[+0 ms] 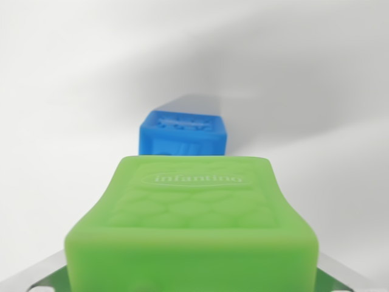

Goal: Stack cube

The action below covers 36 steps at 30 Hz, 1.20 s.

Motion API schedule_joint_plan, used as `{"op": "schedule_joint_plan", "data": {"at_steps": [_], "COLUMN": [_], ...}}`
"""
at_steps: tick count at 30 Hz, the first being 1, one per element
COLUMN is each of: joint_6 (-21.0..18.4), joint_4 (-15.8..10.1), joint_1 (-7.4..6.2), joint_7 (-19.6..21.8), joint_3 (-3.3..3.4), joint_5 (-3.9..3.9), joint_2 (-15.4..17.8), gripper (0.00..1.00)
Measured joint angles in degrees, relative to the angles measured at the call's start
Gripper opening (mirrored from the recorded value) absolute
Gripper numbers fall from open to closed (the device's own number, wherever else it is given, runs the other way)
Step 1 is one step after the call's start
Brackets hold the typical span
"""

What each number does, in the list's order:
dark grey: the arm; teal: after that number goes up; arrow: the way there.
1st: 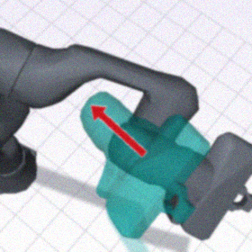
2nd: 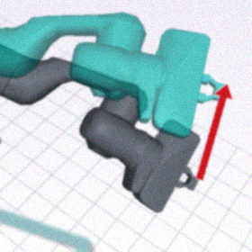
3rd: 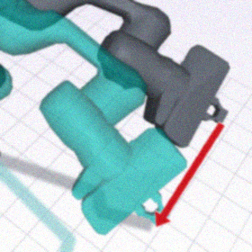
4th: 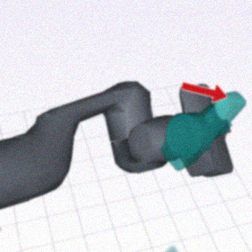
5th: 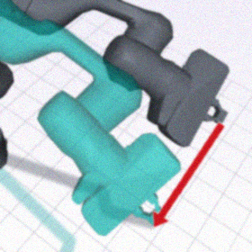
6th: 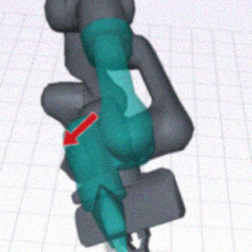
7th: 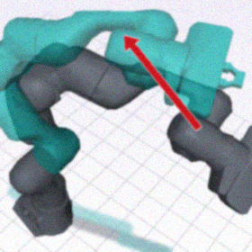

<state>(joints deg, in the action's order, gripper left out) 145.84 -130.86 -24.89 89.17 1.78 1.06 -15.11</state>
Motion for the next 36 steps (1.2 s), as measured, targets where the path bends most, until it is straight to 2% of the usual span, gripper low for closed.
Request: {"op": "schedule_joint_plan", "data": {"at_steps": [8, 18, 36], "joint_6": [0.4, 4.2, 7.9], "joint_4": [0.4, 0.6, 1.1], "joint_1": [-1.38, -1.38, -1.38], "joint_7": [2.1, 2.2, 2.1], "joint_3": [-0.01, 0.02, -0.02], "joint_5": [0.0, 0.03, 0.19], "joint_2": [-0.7, -5.0, -9.1], "gripper": [0.0, 0.0, 0.0]}}
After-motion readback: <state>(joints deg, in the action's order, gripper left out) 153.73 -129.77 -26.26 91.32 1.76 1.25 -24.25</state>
